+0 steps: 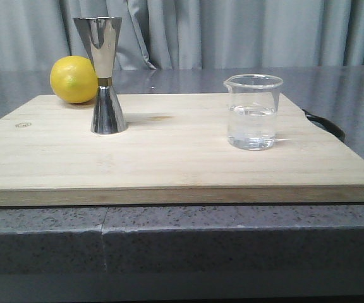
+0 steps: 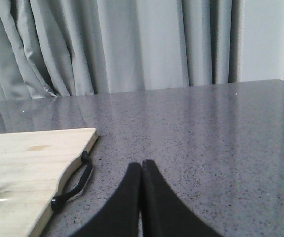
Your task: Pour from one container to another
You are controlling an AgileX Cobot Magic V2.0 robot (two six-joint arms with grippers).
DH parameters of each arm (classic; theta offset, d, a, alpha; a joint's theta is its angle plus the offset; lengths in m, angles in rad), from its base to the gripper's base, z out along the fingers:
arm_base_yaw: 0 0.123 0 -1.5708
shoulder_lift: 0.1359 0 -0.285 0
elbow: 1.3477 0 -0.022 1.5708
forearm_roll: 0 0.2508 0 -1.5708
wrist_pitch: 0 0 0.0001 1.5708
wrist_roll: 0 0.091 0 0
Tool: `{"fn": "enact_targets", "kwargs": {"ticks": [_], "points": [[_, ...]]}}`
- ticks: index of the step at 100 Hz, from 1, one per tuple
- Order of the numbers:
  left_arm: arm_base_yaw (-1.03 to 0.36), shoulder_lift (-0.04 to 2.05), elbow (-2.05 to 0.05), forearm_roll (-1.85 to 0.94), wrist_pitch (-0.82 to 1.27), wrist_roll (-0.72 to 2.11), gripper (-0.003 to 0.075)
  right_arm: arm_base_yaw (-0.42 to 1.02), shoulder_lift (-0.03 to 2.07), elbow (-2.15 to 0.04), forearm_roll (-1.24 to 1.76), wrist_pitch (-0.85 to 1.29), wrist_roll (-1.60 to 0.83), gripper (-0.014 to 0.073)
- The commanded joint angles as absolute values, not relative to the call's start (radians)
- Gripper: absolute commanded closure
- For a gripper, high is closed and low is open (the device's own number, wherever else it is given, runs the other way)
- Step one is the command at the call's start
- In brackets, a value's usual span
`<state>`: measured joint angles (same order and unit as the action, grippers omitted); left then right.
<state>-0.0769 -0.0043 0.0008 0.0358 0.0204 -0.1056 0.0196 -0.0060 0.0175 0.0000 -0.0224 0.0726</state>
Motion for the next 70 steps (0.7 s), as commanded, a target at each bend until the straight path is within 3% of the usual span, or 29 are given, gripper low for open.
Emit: {"fn": "enact_targets", "kwargs": {"ticks": [1,37,70], "points": [[-0.084,-0.021,-0.039,-0.022,-0.036,-0.116,0.0739,0.013,-0.025,-0.044,0.0,-0.047,0.07,0.0655],[-0.084,0.197,-0.349,-0.007,0.114,-0.083,0.0739,0.013,0.175,-0.372,-0.015,0.253,0.052,0.0655],[-0.084,0.381,-0.494,0.034,0.115,-0.083,0.0739,0.013,0.341,-0.513,-0.03,0.266,0.045,0.0655]]}}
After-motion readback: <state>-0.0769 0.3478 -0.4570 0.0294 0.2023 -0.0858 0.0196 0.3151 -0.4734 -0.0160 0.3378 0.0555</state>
